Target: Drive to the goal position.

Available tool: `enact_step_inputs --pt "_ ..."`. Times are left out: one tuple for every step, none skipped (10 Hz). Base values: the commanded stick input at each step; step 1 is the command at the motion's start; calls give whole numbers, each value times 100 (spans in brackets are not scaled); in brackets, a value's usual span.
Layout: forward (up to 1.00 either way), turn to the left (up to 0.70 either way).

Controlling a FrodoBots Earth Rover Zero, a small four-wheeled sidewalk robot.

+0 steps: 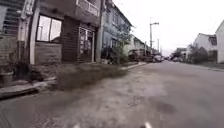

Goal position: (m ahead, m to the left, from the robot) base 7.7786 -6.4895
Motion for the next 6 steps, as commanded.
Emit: enact_step_inputs --pt "0 -70" --pt "0 -70" --pt "0 -70" --pt "0 -62" --pt "0 4" --pt "0 1"
